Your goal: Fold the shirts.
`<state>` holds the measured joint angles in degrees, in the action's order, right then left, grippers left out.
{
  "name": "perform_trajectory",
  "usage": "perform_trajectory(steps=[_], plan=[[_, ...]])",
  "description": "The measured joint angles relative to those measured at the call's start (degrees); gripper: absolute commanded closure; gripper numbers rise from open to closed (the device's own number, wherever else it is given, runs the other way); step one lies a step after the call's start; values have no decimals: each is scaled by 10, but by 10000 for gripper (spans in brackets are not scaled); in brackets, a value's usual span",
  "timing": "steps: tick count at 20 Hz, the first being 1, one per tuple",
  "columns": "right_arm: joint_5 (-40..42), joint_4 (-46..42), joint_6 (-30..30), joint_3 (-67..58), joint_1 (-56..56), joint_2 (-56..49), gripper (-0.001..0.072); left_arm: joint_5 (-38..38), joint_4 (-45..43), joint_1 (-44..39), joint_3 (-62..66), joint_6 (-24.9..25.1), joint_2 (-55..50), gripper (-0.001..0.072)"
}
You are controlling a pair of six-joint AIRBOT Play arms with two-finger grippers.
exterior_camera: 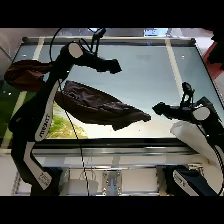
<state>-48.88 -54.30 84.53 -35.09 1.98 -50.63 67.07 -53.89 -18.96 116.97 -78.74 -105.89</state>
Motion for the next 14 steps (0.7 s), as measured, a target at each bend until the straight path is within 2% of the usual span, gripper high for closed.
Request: perform_trajectory(steps=[4,8,11,14], plan=[[68,125,38,97,-67,0,175,58,-3,56,-17,-11,3,1],[190,231,51,162,-143,0,176,76,-5,75,-22,-5,4,1],[305,282,55,181,-192,-1,180,75,-5,79,-24,2,4,1],[386,314,59,189,-216,-5,180,68,-5,81,-24,6,4,1]])
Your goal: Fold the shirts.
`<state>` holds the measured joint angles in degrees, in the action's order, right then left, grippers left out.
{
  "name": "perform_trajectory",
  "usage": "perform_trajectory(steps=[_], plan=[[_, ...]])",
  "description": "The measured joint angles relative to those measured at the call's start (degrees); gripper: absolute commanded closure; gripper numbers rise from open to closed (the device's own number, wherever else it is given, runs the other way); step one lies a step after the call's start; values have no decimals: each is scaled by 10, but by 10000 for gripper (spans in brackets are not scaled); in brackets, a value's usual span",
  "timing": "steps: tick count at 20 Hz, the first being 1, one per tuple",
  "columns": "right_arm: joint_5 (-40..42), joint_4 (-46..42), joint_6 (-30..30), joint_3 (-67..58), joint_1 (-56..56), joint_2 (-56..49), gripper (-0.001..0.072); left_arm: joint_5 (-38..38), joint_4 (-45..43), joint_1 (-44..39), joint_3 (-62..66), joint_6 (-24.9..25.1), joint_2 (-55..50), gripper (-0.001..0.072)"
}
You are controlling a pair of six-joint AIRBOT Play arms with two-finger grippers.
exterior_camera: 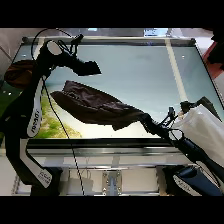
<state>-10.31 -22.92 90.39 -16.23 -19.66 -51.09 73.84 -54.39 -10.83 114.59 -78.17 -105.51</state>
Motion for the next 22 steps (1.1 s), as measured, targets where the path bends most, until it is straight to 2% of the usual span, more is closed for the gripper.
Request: perform_trajectory(steps=[3,4,5,11,12,13,14,18,20,22], plan=[[31,16,8,2,-10,-22,182,-4,0,0,0,1,0,1],[36,20,10,3,-11,-32,221,-5,0,0,0,2,0,1],[40,26,11,3,-13,-42,319,-5,0,1,0,2,0,2],[72,26,12,-28,-16,-64,334,-8,-13,1,0,16,0,1],[78,22,12,-35,-16,-65,368,-8,-18,1,0,17,0,2],[83,19,12,-41,-16,-66,502,-8,-23,1,0,17,0,2],[86,18,12,-45,-16,-68,670,-8,-28,1,0,18,0,2],[91,3,11,-63,-16,-68,682,-5,-65,1,0,20,0,3],[82,-31,11,-78,-16,-61,683,1,-128,1,2,18,1,4],[72,-90,11,-96,-16,-47,683,13,-227,7,3,-10,1,4]])
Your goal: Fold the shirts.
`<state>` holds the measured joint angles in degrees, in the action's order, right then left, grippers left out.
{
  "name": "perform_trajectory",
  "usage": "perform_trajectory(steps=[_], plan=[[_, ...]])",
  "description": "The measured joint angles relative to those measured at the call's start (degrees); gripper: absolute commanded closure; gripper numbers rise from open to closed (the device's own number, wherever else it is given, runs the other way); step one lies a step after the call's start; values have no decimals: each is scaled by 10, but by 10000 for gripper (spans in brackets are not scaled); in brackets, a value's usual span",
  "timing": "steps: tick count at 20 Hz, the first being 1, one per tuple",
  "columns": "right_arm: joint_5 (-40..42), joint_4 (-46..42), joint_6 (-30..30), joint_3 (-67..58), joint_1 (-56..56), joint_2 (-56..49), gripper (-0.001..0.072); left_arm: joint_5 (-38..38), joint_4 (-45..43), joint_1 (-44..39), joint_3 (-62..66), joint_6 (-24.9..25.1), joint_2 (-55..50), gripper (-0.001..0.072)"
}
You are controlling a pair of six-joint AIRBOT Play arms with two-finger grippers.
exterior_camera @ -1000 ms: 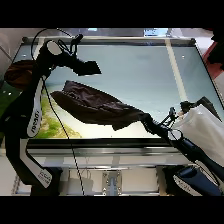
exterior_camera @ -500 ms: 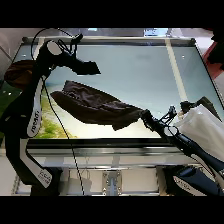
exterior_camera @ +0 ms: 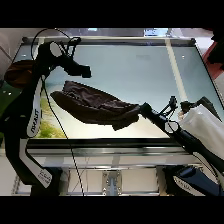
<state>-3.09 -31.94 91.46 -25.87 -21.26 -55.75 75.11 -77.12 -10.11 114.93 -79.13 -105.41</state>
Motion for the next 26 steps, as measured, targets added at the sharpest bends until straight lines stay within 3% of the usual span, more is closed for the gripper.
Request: perform_trajectory(steps=[4,8,12,16,23,26], plan=[[-8,-98,0,-38,1,35,683,16,-145,47,1,-66,-1,4],[-9,-150,0,-59,1,54,682,47,-168,122,-12,-120,-4,5],[-9,-167,0,-65,1,60,683,57,-47,223,-50,-153,-8,4],[-9,-173,0,-67,1,61,682,54,97,301,-115,-148,-14,4],[-9,-168,3,-67,1,61,682,20,251,343,-187,-99,-56,5],[-8,-162,3,-67,1,61,682,9,273,346,-193,-89,-73,5]])
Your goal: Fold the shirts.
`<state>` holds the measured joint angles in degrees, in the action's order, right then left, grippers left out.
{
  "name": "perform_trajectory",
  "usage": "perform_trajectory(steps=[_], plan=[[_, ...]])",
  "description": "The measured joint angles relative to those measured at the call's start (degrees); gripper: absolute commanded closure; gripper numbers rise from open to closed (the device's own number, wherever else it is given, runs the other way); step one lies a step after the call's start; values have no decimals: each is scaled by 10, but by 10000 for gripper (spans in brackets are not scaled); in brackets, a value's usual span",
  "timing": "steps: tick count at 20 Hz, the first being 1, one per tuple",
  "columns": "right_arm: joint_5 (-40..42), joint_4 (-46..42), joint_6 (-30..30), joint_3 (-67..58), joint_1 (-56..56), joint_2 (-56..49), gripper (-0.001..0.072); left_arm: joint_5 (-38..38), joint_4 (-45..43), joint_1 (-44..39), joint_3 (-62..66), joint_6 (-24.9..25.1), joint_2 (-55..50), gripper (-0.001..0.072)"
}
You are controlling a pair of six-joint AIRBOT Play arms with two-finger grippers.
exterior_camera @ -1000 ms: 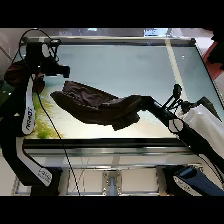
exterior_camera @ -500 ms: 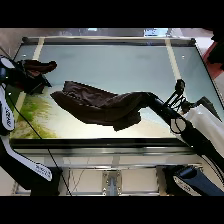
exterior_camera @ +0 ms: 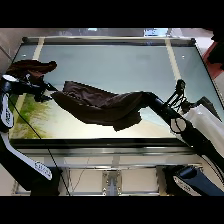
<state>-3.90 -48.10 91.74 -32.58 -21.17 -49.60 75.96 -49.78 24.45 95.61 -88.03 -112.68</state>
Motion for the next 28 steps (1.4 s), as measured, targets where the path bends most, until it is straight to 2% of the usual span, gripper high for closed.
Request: perform_trajectory(steps=[6,8,10,12,13,14,18,23,28], plan=[[0,6,0,0,0,0,682,-14,-16,5,-2,6,-9,11],[1,6,0,0,0,0,682,-26,-18,5,-2,7,-10,156],[2,7,0,0,0,0,682,-37,-15,5,-2,8,-10,175],[4,8,0,0,0,0,682,-49,-4,5,-2,13,-11,288],[5,8,0,0,0,0,682,-56,7,5,-3,17,-11,417],[5,8,0,0,0,0,682,-60,23,5,-3,27,-11,702],[19,8,0,0,0,0,682,-69,103,5,-3,84,-11,692],[50,7,0,0,0,7,682,-37,259,5,-3,170,-9,693],[61,5,0,0,0,12,683,-23,291,5,-3,197,-7,693]])
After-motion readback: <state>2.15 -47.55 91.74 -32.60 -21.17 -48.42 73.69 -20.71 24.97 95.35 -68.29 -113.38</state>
